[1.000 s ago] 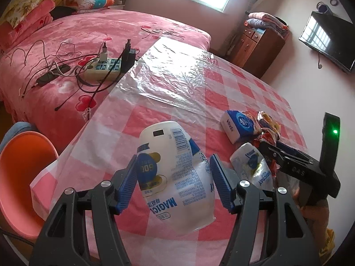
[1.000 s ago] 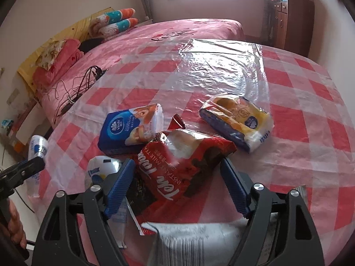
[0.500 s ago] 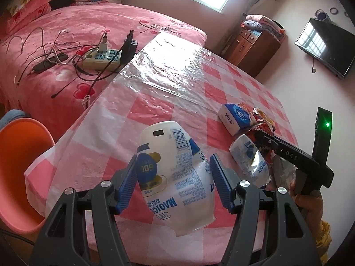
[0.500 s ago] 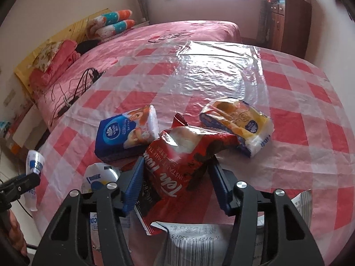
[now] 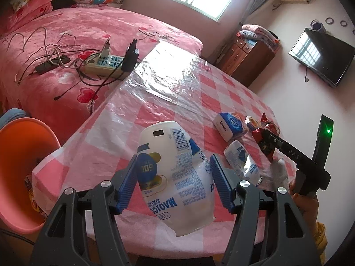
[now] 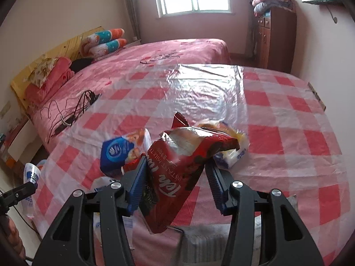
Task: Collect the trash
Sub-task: 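Carry container and red bag over the orange bucket and open both tools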
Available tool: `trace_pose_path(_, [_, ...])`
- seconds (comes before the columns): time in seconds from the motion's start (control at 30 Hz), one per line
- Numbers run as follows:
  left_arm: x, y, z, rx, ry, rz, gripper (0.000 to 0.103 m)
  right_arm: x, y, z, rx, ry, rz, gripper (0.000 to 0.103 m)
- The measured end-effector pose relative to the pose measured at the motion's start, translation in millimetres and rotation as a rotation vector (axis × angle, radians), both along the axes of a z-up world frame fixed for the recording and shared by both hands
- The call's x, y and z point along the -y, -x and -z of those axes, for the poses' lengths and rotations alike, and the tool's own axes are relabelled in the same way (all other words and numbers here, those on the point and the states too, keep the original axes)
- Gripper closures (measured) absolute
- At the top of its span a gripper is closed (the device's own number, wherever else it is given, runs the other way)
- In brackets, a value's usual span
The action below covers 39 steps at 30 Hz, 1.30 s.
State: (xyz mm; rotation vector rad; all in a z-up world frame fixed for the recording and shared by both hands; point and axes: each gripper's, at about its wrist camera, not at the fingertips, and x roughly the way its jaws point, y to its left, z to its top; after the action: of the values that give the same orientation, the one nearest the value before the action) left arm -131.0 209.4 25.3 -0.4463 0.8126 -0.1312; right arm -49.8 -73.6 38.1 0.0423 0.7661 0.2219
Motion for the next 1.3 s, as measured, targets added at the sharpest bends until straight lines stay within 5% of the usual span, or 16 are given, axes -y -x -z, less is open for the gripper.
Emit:
trace_pose_path(0.5, [-64.5,32.7,-7.6,0.038,0.015,-0.127,0.038,-68.8,17.2,-40.2,0.05,-0.051,-0.151,0.05])
trace_pose_path(0.9, [-148.4,74.6,9.5,0.004,0.02,-0.339,0.038,-204.2,45.0,-55.4,0.013,-0.064,-0.475,0.05])
trace_pose_path(1.3, [-214.5,102.8,41.1,-0.046,0.092,-0.522,0.038,-342.5,81.9,-26.9,-0.041,0.013,-0.767,0.05])
